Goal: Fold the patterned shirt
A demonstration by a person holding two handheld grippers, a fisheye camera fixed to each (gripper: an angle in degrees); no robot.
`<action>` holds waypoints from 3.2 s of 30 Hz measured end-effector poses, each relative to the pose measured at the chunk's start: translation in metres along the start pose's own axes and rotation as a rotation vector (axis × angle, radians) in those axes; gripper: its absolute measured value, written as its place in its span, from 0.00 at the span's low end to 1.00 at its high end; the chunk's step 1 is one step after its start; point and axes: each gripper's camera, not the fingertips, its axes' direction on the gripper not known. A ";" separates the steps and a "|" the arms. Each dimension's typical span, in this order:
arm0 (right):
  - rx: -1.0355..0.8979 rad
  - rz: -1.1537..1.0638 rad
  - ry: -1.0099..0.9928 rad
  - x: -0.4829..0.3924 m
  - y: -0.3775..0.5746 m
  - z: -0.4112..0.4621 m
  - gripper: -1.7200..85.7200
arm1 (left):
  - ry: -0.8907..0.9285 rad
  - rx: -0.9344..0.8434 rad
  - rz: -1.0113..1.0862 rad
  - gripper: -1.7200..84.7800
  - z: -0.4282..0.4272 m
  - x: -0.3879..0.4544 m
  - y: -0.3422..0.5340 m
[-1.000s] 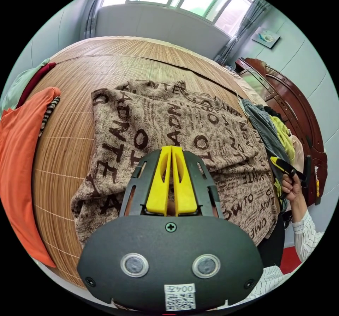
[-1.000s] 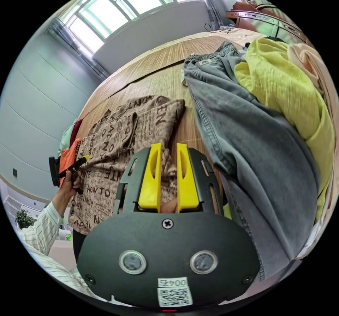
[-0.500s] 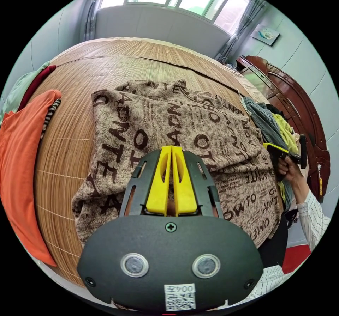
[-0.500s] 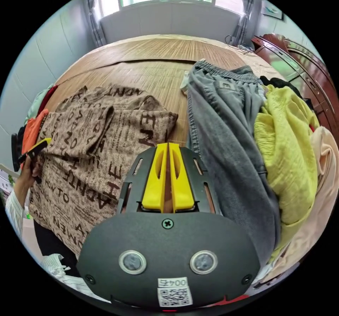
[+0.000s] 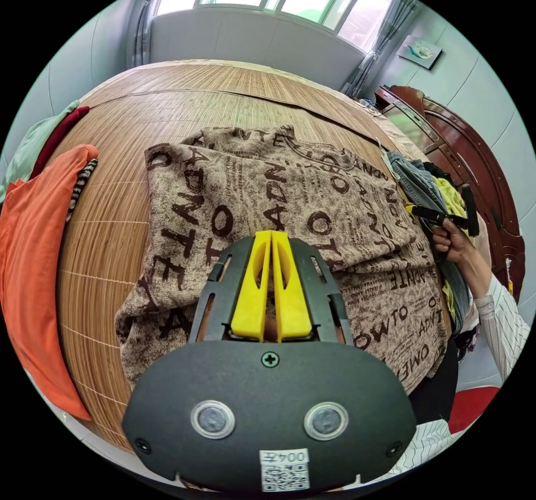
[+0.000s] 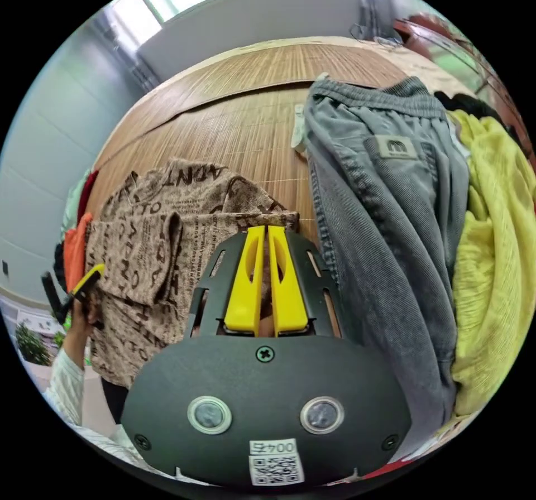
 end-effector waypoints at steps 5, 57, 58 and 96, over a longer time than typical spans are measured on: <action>0.067 -0.042 -0.193 0.014 0.054 -0.019 0.01 | 0.015 -0.002 -0.008 0.02 -0.012 -0.008 0.006; -0.518 0.010 -0.283 0.083 0.337 0.049 0.05 | 0.421 -0.227 -0.242 0.08 -0.296 -0.225 0.320; -0.498 0.006 -0.300 0.088 0.340 0.040 0.05 | 0.433 -0.209 -0.248 0.07 -0.304 -0.232 0.322; -0.039 0.660 -0.879 0.129 0.233 0.021 0.06 | 0.867 0.082 -0.905 0.06 -0.242 -0.382 0.151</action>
